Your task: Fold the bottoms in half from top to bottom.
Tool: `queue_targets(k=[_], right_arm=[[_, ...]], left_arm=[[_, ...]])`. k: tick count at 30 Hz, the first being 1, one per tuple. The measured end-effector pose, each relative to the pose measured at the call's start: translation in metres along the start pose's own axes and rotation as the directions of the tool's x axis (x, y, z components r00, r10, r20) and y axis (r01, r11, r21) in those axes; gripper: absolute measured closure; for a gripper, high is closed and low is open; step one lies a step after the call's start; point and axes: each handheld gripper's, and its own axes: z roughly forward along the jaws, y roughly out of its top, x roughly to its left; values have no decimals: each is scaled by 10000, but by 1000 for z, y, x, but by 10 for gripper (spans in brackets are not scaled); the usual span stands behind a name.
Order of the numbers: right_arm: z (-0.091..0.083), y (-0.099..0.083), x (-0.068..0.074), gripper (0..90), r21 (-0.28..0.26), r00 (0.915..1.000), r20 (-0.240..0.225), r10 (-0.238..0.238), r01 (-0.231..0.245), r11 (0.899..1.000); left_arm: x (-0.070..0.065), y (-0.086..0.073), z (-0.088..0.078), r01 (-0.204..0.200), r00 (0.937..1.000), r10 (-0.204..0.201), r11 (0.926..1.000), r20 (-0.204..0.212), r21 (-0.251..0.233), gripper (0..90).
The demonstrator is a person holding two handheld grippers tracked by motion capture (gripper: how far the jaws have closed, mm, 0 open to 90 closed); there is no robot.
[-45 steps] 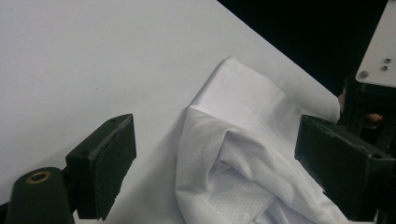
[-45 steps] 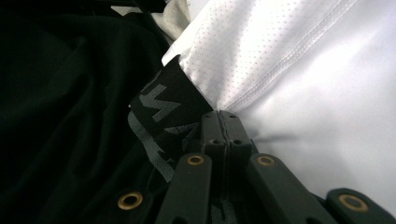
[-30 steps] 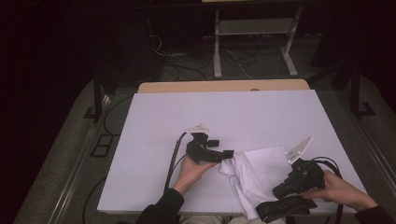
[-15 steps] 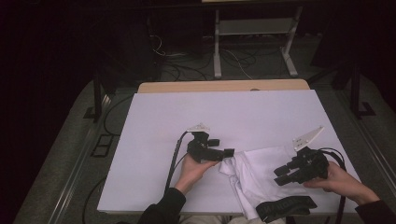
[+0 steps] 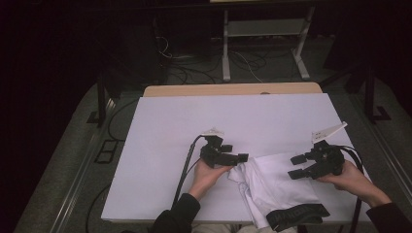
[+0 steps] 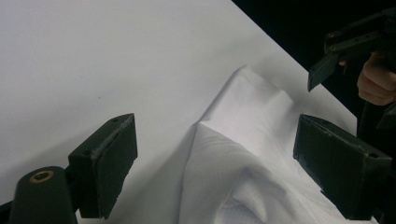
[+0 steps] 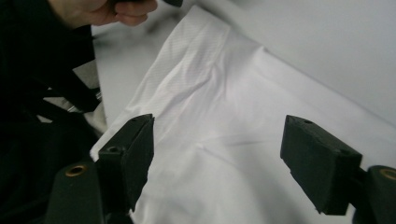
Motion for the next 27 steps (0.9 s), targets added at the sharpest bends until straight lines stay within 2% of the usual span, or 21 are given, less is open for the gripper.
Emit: queue_targets(k=[3, 11, 16, 22, 27], right_arm=[[-3, 0, -6, 204, -182, 9998, 156, 134, -131, 9997], [-9, -4, -24, 207, -579, 9957, 652, 652, -615, 9964], [-13, -6, -36, 222, -901, 9892, 946, 1116, -1031, 9906], [-14, -8, -50, 259, -1223, 9790, 1314, 1556, -1398, 9826], [-14, -10, -61, 303, -1385, 9678, 1594, 1950, -1736, 9750]], left_arm=[[1, -1, 2, 45, 9999, -43, 9999, -110, 139, 131], [5, -3, 6, 255, 9993, -245, 9990, -281, 360, 136], [6, -4, 9, 268, 9980, -231, 9976, -586, 641, 148], [8, -7, 8, 449, 9982, -414, 9955, -433, 832, 256], [8, -9, 8, 453, 9980, -405, 9937, -491, 1022, 341]])
